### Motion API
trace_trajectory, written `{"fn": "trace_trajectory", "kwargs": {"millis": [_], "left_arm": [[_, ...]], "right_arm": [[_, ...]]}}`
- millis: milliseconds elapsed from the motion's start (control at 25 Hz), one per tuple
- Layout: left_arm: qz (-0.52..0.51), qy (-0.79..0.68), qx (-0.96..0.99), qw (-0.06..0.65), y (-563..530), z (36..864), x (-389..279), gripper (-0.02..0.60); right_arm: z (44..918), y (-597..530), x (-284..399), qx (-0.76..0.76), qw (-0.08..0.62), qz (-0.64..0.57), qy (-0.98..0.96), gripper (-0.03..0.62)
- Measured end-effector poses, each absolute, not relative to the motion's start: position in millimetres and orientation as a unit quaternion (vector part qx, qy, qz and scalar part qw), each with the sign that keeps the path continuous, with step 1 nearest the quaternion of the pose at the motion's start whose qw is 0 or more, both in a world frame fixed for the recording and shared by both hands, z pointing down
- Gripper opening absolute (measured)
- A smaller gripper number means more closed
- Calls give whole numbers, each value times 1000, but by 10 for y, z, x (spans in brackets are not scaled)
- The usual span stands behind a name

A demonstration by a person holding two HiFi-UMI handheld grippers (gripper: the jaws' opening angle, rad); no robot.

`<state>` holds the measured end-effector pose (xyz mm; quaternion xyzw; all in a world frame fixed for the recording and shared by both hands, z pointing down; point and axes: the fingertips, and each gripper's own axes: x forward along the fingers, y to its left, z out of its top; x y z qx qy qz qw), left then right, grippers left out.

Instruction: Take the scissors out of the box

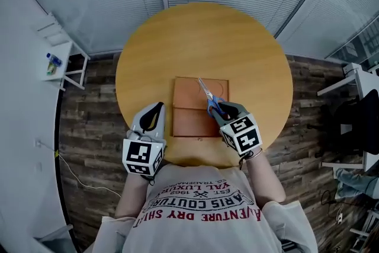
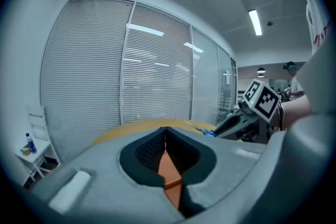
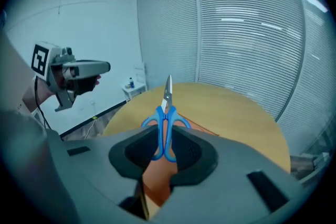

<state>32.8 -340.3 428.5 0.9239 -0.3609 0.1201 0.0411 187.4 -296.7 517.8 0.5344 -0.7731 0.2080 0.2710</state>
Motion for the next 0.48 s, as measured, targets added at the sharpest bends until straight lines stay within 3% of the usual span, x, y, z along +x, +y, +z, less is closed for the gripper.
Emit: {"fn": "trace_trajectory", "kwargs": {"millis": [480], "left_arm": [[96,-349,932,11,-3431,3971,529,11]], "right_arm": [[4309,-2976,2026,606,125,126,-776,91]]}}
